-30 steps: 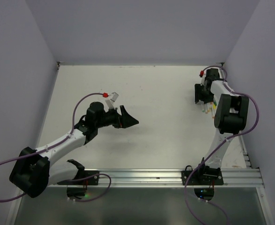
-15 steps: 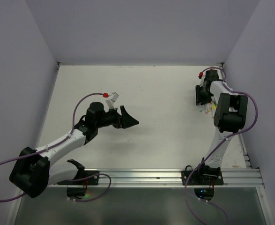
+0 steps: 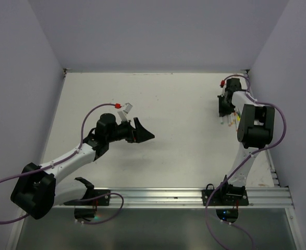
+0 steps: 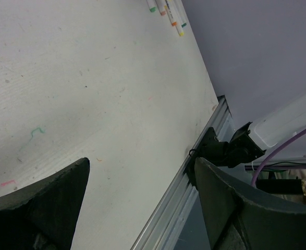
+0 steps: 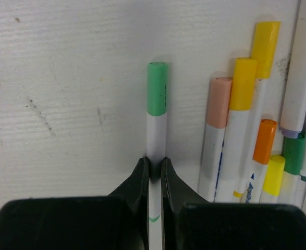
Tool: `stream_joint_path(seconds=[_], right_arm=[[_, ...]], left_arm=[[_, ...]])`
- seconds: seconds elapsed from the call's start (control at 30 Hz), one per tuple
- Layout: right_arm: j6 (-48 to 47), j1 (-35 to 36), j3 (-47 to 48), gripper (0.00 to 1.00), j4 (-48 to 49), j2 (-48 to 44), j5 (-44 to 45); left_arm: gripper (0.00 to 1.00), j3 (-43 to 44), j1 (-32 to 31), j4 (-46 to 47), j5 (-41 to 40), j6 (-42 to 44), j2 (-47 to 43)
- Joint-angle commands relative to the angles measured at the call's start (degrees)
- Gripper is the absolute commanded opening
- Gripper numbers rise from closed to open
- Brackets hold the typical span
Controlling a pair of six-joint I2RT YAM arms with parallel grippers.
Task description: Open the pen caps
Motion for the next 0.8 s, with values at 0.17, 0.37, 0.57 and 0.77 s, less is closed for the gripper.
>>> stream_joint_path(seconds=[0.17, 0.37, 0.57, 0.77], right_arm=[[8.9, 9.8, 0.5, 0.0, -1.3, -9.8, 8.3], [13.7, 20.2, -3.0, 0.0, -4.2, -19.9, 9.4], [15.0, 30.4, -15.9, 0.0, 1.1, -32.2, -6.9], [20.3, 37.7, -27.7, 0.0, 13.2, -37.7, -18.1]], left_arm=[[0.81, 3.5, -0.1, 3.4, 0.6, 1.8, 3.2], [0.77, 9.3, 0.9, -0.4, -0.5, 3.3, 8.2], [0.65, 11.3, 7.7, 10.2, 11.1, -4.0, 16.8], [0.62, 9.6, 10.4, 20.9, 15.1, -11.0, 19.5]])
